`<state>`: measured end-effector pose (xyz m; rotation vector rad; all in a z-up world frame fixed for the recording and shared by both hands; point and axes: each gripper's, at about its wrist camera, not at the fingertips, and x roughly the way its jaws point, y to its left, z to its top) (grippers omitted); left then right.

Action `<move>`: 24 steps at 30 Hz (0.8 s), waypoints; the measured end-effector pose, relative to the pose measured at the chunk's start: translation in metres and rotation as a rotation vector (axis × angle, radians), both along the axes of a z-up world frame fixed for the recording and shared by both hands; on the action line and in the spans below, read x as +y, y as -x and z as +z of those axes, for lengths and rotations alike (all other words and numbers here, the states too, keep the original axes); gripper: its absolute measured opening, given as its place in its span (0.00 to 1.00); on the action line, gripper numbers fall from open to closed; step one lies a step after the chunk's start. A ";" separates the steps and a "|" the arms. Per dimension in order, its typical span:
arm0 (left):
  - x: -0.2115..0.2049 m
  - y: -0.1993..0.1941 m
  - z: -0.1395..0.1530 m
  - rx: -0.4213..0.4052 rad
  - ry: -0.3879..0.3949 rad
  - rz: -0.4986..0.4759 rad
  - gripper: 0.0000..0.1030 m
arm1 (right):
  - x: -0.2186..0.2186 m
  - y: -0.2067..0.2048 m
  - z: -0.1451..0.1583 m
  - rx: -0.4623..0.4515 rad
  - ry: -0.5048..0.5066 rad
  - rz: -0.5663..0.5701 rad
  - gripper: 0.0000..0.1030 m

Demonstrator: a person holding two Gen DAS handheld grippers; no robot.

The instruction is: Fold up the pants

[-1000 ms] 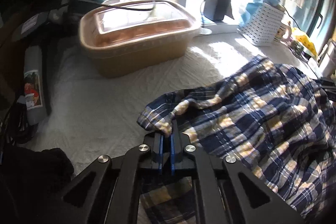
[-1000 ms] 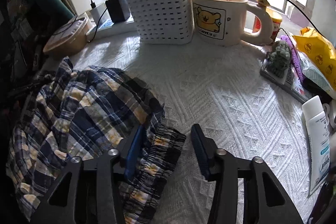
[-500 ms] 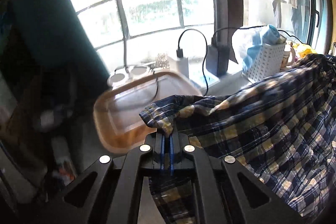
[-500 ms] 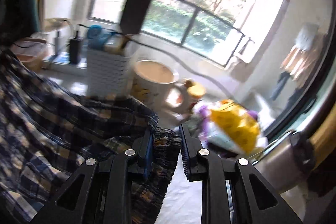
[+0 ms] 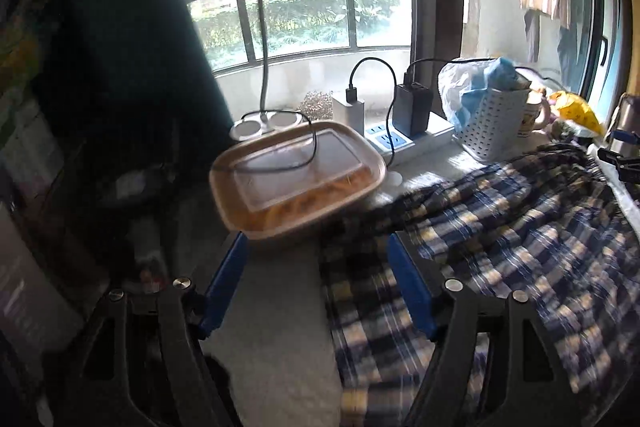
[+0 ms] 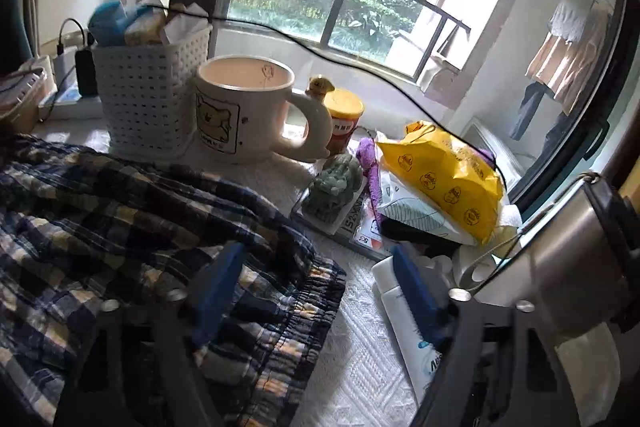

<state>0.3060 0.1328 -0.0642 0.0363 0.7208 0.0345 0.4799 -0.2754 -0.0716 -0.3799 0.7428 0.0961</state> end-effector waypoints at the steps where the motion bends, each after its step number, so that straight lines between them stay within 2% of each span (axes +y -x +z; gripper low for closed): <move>1: 0.001 0.011 -0.002 0.002 0.028 0.000 0.72 | -0.001 0.008 0.007 -0.012 -0.006 0.006 0.85; 6: -0.001 0.069 -0.022 0.032 0.118 -0.016 0.73 | 0.001 0.067 0.038 -0.051 -0.068 0.028 0.85; 13: -0.013 0.123 -0.054 0.098 0.237 -0.033 0.74 | -0.005 0.146 0.038 -0.039 -0.118 0.051 0.85; 19: -0.043 0.141 -0.065 0.112 0.207 -0.125 0.74 | -0.015 0.200 0.020 -0.012 -0.134 0.051 0.85; 21: -0.050 0.142 -0.067 0.106 0.166 -0.124 0.73 | -0.023 0.210 0.013 0.007 -0.162 0.037 0.85; 23: -0.050 0.142 -0.069 0.111 0.169 -0.120 0.72 | -0.029 0.219 0.006 0.025 -0.182 0.027 0.85; 24: -0.050 0.143 -0.070 0.112 0.173 -0.123 0.63 | -0.032 0.223 0.002 0.031 -0.192 0.021 0.85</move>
